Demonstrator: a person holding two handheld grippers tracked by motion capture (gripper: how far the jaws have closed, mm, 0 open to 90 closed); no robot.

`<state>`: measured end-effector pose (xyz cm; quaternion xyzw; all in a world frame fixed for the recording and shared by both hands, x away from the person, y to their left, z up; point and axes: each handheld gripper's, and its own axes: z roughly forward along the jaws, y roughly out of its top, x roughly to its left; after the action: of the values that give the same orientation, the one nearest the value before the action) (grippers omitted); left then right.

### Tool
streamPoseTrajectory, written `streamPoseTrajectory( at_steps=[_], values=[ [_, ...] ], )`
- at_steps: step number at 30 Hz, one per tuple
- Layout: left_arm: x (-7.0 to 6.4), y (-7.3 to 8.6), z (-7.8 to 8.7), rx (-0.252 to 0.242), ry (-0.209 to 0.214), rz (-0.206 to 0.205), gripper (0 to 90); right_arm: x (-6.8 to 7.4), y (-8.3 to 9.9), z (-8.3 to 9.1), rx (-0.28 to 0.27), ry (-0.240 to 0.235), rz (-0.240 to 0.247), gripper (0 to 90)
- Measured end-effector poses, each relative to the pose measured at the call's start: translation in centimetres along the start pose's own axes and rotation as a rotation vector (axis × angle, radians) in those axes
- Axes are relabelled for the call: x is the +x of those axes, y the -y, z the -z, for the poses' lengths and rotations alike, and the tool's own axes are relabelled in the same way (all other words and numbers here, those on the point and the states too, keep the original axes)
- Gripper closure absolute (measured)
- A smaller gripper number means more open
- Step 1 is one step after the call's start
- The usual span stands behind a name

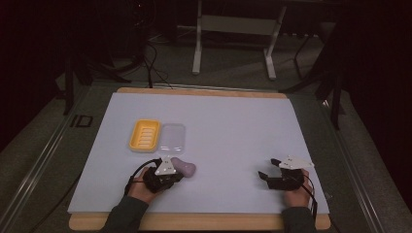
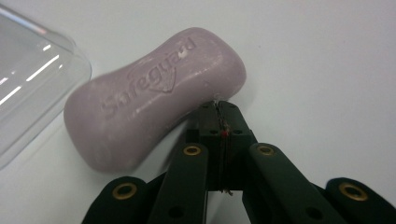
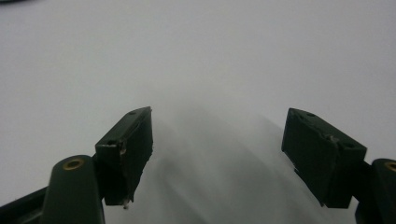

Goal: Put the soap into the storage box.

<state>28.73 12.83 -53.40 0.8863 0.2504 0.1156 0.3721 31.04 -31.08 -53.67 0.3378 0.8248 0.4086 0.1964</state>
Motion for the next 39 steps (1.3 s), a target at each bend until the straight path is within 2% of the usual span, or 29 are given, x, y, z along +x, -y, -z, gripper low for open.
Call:
streamPoseTrajectory(
  at_steps=[5,12,15,21,22,24,29,39],
  values=[
    [0.3,-0.9,-0.5,0.013,-0.012,0.017,88.5,0.0,0.0,0.0,0.002,0.000,-0.001,24.4],
    [0.3,-2.1,-1.1,0.009,-0.028,-0.001,86.3,0.0,0.0,0.0,0.003,-0.001,0.004,24.4],
    [0.3,-2.5,-1.2,0.012,-0.015,-0.013,84.1,0.1,0.0,0.0,0.007,0.001,0.005,24.4],
    [0.7,-3.7,-0.3,-0.008,-0.008,-0.033,77.8,0.2,0.0,-0.1,0.010,0.001,0.012,24.4],
    [0.8,-3.9,-0.1,-0.007,-0.010,-0.037,72.8,0.2,0.0,-0.1,0.009,0.002,0.018,24.4],
    [1.1,-4.2,0.3,-0.014,-0.009,-0.039,70.2,0.2,0.0,-0.1,0.015,0.002,0.015,24.4],
    [1.7,-5.1,0.9,0.001,-0.013,-0.055,66.1,0.2,-0.1,-0.1,0.016,0.000,0.017,24.4],
    [2.6,-6.8,1.7,0.050,0.009,-0.098,59.7,0.1,0.0,0.0,0.007,-0.003,0.010,24.4]
  ],
)
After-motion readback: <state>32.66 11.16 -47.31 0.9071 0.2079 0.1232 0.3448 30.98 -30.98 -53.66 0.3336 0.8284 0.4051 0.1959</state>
